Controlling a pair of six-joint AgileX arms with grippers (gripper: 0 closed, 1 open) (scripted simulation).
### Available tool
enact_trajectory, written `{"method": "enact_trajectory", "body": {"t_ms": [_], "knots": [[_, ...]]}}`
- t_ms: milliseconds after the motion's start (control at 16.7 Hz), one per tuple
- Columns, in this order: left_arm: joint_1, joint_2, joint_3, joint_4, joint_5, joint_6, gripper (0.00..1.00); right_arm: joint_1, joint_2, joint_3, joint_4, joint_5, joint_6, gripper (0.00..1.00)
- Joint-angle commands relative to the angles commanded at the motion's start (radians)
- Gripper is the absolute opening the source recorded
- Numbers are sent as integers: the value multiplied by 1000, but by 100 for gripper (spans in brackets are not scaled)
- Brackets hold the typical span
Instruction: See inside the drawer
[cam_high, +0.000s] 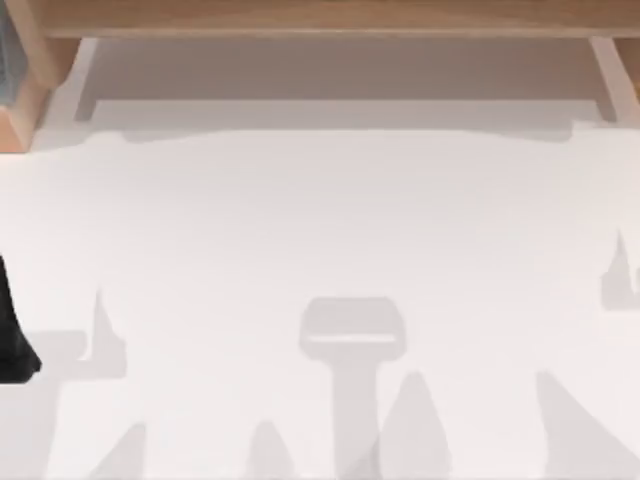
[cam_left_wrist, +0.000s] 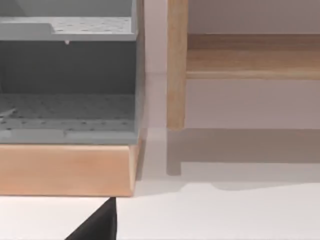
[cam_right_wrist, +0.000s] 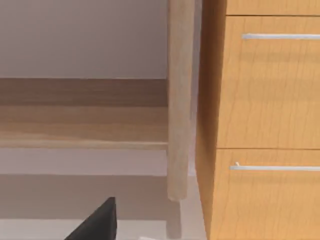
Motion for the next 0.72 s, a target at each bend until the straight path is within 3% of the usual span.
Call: {"method": "enact_trajectory", "body": {"t_ms": [360, 720], "knots": [[0, 0, 0, 0, 0, 0, 100, -152, 389, 144, 225, -146, 7, 100], [0, 0, 0, 0, 0, 0, 100, -187, 478, 181, 281, -183, 7, 100]]}}
